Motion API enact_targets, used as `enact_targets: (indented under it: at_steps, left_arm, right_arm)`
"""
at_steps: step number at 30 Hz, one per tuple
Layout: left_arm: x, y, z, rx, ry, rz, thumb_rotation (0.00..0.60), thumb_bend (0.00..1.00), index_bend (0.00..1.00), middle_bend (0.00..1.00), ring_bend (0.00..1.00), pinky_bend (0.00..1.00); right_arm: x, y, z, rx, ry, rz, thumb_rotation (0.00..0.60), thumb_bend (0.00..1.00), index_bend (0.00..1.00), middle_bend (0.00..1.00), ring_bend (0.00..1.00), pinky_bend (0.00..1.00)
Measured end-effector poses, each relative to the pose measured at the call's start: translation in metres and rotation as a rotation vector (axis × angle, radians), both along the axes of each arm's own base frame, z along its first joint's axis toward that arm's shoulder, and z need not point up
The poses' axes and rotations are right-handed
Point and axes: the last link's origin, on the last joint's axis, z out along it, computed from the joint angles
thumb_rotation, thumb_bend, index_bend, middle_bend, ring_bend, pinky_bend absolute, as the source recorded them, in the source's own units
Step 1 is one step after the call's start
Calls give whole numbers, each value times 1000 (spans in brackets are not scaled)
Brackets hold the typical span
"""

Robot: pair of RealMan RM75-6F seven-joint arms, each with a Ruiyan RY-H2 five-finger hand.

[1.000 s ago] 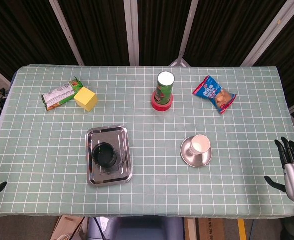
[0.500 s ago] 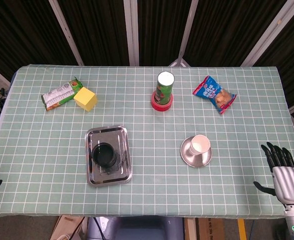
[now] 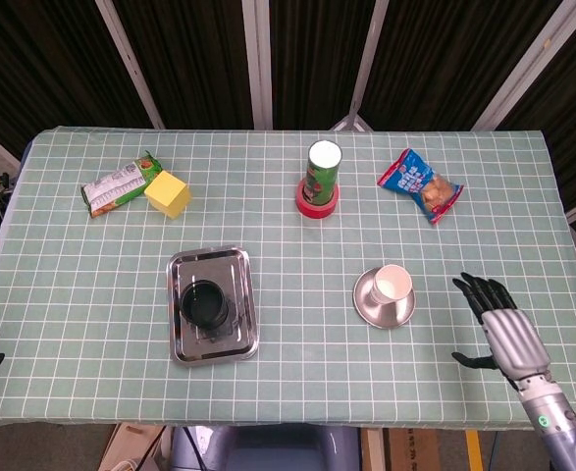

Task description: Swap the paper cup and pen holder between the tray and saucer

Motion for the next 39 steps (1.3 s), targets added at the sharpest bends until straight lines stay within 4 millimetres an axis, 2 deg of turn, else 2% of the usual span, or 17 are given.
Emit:
enact_targets:
  at_steps: [8, 14, 25, 33, 39]
  left_arm:
    - [-1, 2, -1, 0, 1, 22, 600, 63, 190, 0, 0, 67]
    - [-1, 3, -1, 3, 0, 27, 600, 64, 190, 0, 0, 67]
    - [-3, 4, -1, 15, -2, 43, 600, 63, 190, 0, 0, 67]
    - [-4, 6, 0, 20, -5, 56, 600, 63, 190, 0, 0, 67]
    - [-5, 6, 2, 26, -7, 61, 600, 63, 190, 0, 0, 67]
  right_arm:
    - [30, -45, -20, 75, 30, -5, 600, 2, 34, 27, 4, 0]
    - [43, -66, -33, 93, 37, -20, 600, 3, 66, 65, 69, 0]
    - [52, -87, -62, 142, 60, -34, 600, 2, 95, 123, 139, 4]
    - [59, -95, -80, 153, 46, -35, 600, 3, 161, 229, 284, 64]
    - [57, -101, -87, 122, 46, -43, 600, 3, 242, 284, 351, 114]
